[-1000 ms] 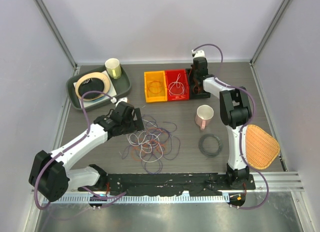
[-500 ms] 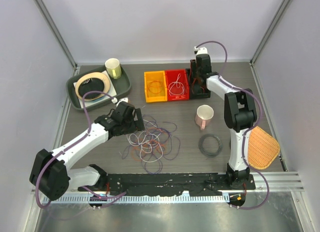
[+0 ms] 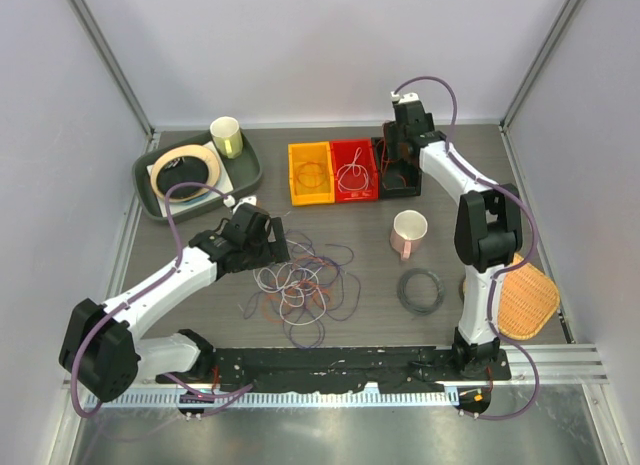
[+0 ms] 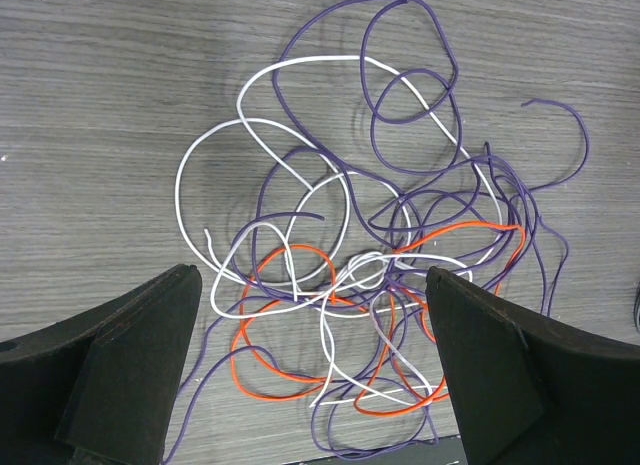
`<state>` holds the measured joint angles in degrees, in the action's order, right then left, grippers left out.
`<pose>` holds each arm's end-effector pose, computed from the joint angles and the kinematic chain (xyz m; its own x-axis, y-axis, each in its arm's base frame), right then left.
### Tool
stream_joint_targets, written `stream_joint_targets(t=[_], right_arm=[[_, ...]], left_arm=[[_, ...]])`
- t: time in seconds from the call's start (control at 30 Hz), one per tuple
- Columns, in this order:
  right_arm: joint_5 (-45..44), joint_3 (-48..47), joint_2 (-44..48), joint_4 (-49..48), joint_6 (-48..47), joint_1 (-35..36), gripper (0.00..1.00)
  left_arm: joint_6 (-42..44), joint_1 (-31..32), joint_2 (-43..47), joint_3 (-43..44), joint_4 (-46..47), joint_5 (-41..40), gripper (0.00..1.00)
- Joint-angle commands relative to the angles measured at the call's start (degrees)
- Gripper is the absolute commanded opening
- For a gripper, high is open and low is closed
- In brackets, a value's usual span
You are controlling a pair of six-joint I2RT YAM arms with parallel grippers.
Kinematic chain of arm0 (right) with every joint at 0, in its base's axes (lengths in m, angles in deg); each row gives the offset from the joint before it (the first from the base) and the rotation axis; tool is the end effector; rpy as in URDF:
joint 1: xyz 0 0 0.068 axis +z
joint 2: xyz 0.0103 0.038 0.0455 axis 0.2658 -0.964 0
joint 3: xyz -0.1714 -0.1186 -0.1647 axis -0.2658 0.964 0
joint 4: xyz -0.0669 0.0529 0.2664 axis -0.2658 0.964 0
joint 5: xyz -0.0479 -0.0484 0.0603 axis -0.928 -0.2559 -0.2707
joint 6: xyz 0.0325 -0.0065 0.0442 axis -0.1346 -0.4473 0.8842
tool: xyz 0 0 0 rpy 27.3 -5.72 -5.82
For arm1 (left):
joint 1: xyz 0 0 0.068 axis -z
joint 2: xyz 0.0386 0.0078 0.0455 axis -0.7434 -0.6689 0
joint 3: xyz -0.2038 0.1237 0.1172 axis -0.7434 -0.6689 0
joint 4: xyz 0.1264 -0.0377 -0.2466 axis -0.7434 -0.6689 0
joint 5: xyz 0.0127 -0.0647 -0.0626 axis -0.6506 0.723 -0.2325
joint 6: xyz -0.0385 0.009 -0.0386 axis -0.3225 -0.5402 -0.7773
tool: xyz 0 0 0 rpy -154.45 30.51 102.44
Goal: Untangle the cables
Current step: Place the cable in the bin.
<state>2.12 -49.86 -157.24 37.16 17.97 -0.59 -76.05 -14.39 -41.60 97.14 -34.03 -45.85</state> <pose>0.4792 0.1127 0.2417 -0.6067 -0.2469 -0.7556 -0.0210 0.9552 -0.2953 0.2179 -0.1379 0.2149 -0.8198 -0.2781 -0.5006 -0.1327 0.9427 -0.3062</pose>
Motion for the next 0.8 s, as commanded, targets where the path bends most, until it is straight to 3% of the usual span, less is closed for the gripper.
stream_joint_targets(t=[0.0, 0.3, 0.4, 0.63, 0.77], right_arm=[[-8.9, -3.8, -0.5, 6.5, -4.5, 0.1, 0.79], [-18.2, -5.7, -3.8, 11.6, -14.6, 0.6, 0.81], [-21.4, -6.0, -4.1, 10.6, -13.9, 0.9, 0.82], [-13.8, -2.0, 4.2, 6.5, -7.6, 1.0, 0.83], [-7.9, 4.4, 15.9, 2.3, -3.2, 1.4, 0.85]], left_arm=[[1.1, -0.2, 0.5, 0.6, 1.6, 0.6, 1.0], [1.1, -0.1, 0.0, 0.8, 1.6, 0.6, 1.0], [1.2, -0.2, 0.0, 0.8, 1.6, 0.6, 1.0], [1.1, -0.2, 0.0, 0.6, 1.8, 0.7, 1.0], [0.9, -0.2, -0.5, 0.6, 2.4, 2.3, 1.0]])
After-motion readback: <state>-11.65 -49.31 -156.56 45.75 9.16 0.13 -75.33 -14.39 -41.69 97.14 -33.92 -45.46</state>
